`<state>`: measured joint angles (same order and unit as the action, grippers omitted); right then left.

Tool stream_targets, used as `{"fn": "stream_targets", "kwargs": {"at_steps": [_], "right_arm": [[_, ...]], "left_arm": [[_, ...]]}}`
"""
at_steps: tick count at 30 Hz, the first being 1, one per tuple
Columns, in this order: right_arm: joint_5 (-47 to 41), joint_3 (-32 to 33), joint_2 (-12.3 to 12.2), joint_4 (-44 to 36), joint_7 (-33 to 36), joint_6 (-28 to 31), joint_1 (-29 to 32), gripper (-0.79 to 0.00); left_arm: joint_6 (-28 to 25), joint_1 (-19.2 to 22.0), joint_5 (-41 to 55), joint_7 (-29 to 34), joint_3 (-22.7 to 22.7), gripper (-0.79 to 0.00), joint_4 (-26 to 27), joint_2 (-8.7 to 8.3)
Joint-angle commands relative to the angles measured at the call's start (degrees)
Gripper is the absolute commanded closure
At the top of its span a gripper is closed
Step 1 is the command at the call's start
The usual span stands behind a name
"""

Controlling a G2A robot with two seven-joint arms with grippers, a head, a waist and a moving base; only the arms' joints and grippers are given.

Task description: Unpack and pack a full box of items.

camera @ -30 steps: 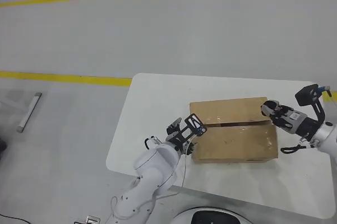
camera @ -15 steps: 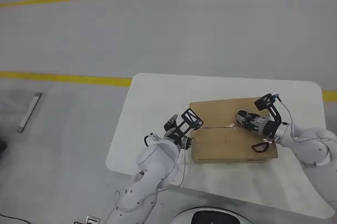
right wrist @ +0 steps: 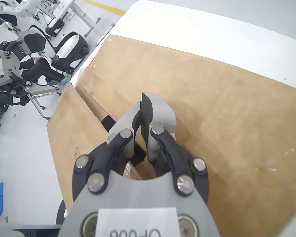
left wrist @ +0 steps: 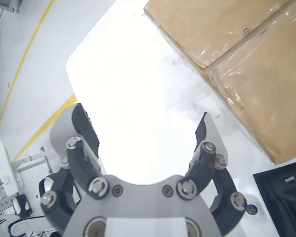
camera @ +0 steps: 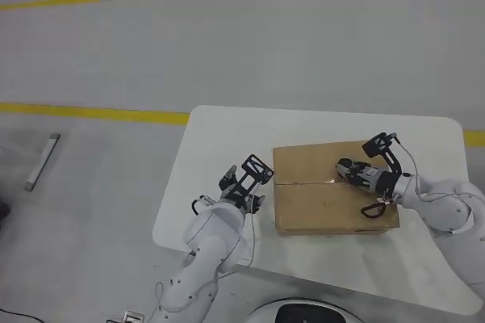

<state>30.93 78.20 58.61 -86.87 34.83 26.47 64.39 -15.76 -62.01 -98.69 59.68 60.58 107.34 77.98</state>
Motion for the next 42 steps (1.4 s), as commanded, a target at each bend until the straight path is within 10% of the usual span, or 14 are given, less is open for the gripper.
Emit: {"fn": "stream_targets", "kwargs": {"at_steps": [1,18,42], "right_arm": [[-0.2,-0.1,0.0,0.3,0.2,0.3,-0.1,0.0],[-0.2,-1.7,0.0,2.2,2.0,-1.1,-2.3,0.0],[-0.4,-3.4,0.2,3.0,1.6,-2.7,-3.4,0.0]], "left_arm": [[-0.4,-1.6,-0.6,-1.2,1.0,-0.785,-0.4,-0.26],[2.2,1.2,-4.0,-20.4,-2.8,-0.785,-14.8,0.68],[8.1,1.8,-11.3,-28.6,-2.0,-0.785,-13.9,1.35]]}}
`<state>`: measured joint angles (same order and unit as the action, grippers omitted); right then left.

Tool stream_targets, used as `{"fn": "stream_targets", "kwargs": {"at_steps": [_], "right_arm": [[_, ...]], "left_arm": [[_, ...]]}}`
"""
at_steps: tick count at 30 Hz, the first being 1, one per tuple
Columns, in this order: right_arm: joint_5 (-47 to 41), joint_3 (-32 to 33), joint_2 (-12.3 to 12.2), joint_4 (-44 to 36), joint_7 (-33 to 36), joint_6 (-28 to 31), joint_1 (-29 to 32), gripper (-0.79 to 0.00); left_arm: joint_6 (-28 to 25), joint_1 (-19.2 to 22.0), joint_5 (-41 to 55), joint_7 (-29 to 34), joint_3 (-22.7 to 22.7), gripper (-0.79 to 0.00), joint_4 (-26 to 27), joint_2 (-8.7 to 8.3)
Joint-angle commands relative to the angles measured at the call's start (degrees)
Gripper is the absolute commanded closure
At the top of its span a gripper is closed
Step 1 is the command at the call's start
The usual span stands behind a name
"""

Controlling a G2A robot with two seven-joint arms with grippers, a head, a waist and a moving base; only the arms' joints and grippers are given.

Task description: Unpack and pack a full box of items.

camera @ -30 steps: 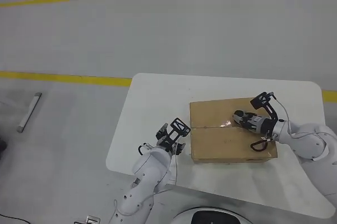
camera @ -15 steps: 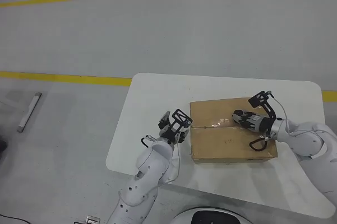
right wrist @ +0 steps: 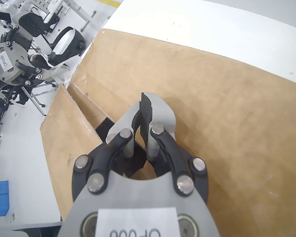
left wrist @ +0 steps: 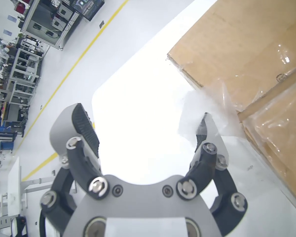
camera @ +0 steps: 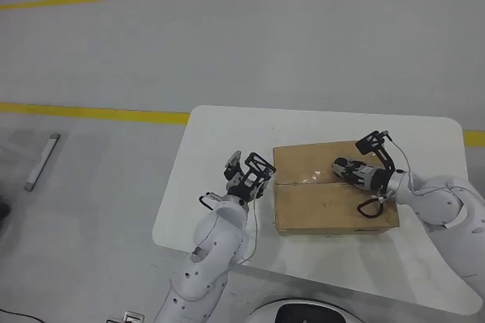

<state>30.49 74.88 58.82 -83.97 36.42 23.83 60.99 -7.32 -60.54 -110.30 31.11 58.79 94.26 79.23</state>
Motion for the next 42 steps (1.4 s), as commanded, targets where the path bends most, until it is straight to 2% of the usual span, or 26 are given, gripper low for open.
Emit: {"fn": "stream_targets", "kwargs": {"at_steps": [1,7,8,9,10,20,31,37,42], "right_arm": [[-0.1,-0.2,0.0,0.1,0.0,-0.1,-0.1,0.0],[0.1,-0.4,0.0,0.0,0.0,-0.4,-0.1,0.0],[0.1,-0.4,0.0,0.0,0.0,-0.6,-0.1,0.0],[0.1,-0.5,0.0,0.0,0.0,-0.6,-0.1,0.0],[0.1,-0.5,0.0,0.0,0.0,-0.6,-0.1,0.0],[-0.4,-0.9,0.1,-0.1,0.1,-1.2,-0.1,0.0],[-0.4,-1.4,0.2,-0.2,-0.3,-1.8,0.1,0.0],[-0.2,-1.5,0.2,-0.5,-0.5,-2.3,0.4,0.0],[0.5,-1.9,0.3,0.1,-0.8,-3.1,0.3,0.0]], "left_arm": [[-0.7,0.7,0.8,0.0,-0.4,-0.785,-1.4,0.22],[-4.7,2.4,1.2,-0.4,-1.7,-0.785,-4.4,0.62],[-4.8,2.5,0.9,-0.7,-1.8,-0.613,-4.6,0.64],[-4.8,2.6,0.4,-0.9,-1.8,-0.342,-4.6,0.65],[-4.7,2.5,0.1,-1.1,-1.8,0.0,-4.7,0.66],[-3.8,1.0,-2.7,-2.4,-0.9,0.0,-2.3,0.58],[-5.5,-0.2,-5.6,-3.5,-0.6,0.0,-0.3,0.5],[-4.8,-1.7,-8.4,-3.5,0.1,0.0,3.6,0.32],[-6.0,-4.4,-9.4,-2.9,1.6,0.0,7.3,-0.07]]}}
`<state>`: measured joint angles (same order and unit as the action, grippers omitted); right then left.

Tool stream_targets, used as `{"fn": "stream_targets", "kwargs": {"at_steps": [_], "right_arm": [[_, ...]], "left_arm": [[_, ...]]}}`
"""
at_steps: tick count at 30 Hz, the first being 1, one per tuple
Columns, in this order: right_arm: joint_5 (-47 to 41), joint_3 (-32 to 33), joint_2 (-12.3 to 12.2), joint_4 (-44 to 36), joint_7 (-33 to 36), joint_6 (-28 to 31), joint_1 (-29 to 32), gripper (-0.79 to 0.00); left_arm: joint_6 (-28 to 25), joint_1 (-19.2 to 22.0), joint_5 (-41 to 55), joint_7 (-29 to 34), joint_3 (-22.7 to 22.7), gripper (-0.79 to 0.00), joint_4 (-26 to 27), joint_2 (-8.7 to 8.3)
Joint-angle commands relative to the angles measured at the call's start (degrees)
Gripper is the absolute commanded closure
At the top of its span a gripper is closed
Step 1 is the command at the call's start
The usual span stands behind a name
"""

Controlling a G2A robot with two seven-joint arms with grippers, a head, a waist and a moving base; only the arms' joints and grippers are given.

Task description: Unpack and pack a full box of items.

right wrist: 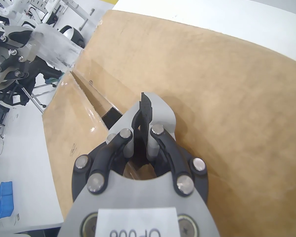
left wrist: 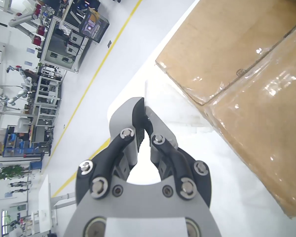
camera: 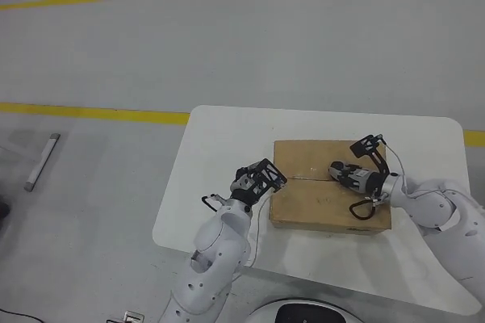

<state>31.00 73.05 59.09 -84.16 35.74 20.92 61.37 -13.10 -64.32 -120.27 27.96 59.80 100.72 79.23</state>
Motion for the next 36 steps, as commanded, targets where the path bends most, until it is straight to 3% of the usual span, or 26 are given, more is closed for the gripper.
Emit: {"fn": "stream_targets", "kwargs": {"at_steps": [1,10,11,12,13,17,19,20,22,25,29,30,32,33,34,36], "right_arm": [[0.1,-0.1,0.0,0.4,-0.2,-0.2,-0.1,0.0],[0.2,-1.7,0.5,2.9,-0.6,-0.8,-1.2,0.0],[0.2,-1.9,0.5,3.1,-0.6,-0.8,-1.4,0.0],[0.2,-2.0,0.5,3.2,-0.6,-0.9,-1.6,0.0],[0.2,-2.1,0.6,3.2,-0.5,-0.9,-1.8,0.0],[0.2,-2.6,0.7,3.6,-0.1,-0.9,-2.5,0.0],[0.2,-3.0,0.8,3.6,-0.1,-0.9,-2.8,0.0],[0.2,-3.2,0.9,3.6,-0.1,-0.9,-3.0,0.0],[0.2,-3.5,1.0,3.7,0.0,-0.9,-3.2,0.0],[0.3,-3.9,1.1,3.9,-0.1,-1.0,-3.4,0.0],[0.3,-3.9,1.1,4.0,0.0,-0.9,-3.6,0.0],[0.4,-3.9,1.1,4.0,0.0,-1.0,-3.6,0.0],[0.4,-3.7,1.1,4.0,-0.1,-1.1,-3.5,0.0],[0.4,-3.6,1.1,3.9,-0.1,-1.1,-3.5,0.0],[0.4,-3.5,1.1,3.8,-0.1,-1.1,-3.4,0.0],[0.4,-3.3,1.0,3.6,-0.1,-1.2,-3.2,0.0]], "left_arm": [[-0.5,-1.1,0.9,0.4,1.0,0.0,1.5,-0.12],[-2.7,-2.9,0.3,0.1,1.6,0.0,4.5,-0.29],[-2.7,-2.7,0.2,-0.1,1.4,-0.031,4.3,-0.24],[-2.5,-2.5,0.2,-0.2,1.2,-0.209,3.9,-0.16],[-2.2,-2.1,0.2,-0.3,1.0,-0.311,3.6,-0.08],[0.1,-0.1,-2.3,-0.3,-0.2,-0.271,1.6,0.34],[0.7,1.0,-3.6,-0.4,-0.9,-0.336,1.0,0.54],[1.0,1.4,-4.0,-0.5,-1.3,-0.566,0.9,0.65],[1.5,2.1,-4.5,-0.4,-1.8,-0.403,0.3,0.87],[3.0,3.4,-6.5,-0.3,-2.4,-0.372,-0.6,1.17],[5.1,4.8,-6.6,0.2,-2.4,-0.388,-2.6,1.64],[5.5,5.1,-6.6,0.3,-2.3,-0.446,-2.9,1.74],[5.9,5.6,-6.4,0.4,-2.2,-0.48,-2.9,1.92],[6.2,5.8,-6.5,0.4,-2.1,-0.477,-2.7,2.0],[6.3,5.9,-6.3,0.2,-2.2,-0.391,-2.4,2.08],[6.0,6.2,-6.4,0.1,-2.4,-0.382,-1.8,2.24]]}}
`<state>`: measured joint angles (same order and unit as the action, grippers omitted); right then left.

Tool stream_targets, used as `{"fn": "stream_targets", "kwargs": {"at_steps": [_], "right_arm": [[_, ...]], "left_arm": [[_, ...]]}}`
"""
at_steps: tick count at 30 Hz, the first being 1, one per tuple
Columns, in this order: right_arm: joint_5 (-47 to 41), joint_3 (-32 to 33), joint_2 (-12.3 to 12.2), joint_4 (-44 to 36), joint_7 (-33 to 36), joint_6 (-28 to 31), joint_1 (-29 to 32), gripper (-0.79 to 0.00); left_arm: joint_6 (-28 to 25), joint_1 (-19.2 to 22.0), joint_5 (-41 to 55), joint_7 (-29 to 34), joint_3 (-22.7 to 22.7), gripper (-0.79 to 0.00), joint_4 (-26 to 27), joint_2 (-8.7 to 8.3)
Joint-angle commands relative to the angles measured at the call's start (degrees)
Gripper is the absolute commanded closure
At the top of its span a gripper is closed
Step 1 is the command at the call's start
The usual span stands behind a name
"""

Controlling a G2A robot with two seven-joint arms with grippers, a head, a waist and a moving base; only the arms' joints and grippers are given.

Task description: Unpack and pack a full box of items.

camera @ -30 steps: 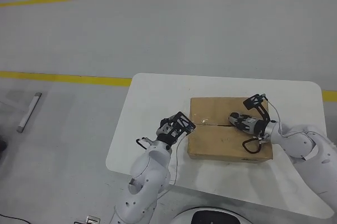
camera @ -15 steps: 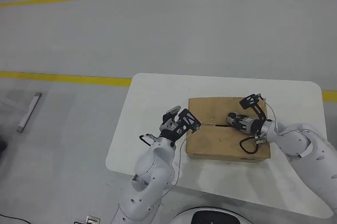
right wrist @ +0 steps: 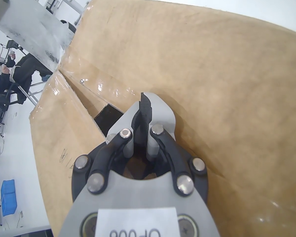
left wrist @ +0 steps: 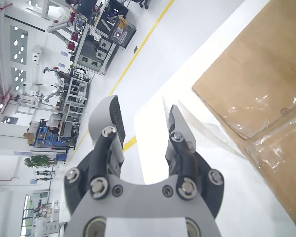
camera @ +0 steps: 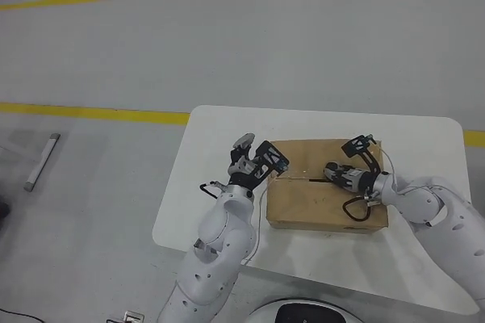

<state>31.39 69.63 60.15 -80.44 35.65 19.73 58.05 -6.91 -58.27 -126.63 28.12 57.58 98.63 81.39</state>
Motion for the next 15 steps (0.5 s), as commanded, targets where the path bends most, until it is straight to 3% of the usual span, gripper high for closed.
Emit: {"fn": "stream_targets", "kwargs": {"at_steps": [1,8,15], "right_arm": [[0.1,0.2,0.0,-0.3,0.0,-0.1,0.2,0.0],[0.3,0.8,-0.1,-1.6,0.0,-0.6,0.8,0.0],[0.0,4.6,-0.8,-4.1,-1.2,-0.9,2.8,0.0]], "left_arm": [[-0.4,0.4,0.0,-0.3,-0.3,-0.382,0.6,0.17],[-2.4,2.4,1.0,-1.4,-2.2,-0.397,1.6,0.96],[-3.3,3.2,1.5,-2.2,-3.9,-0.468,1.2,1.67]]}}
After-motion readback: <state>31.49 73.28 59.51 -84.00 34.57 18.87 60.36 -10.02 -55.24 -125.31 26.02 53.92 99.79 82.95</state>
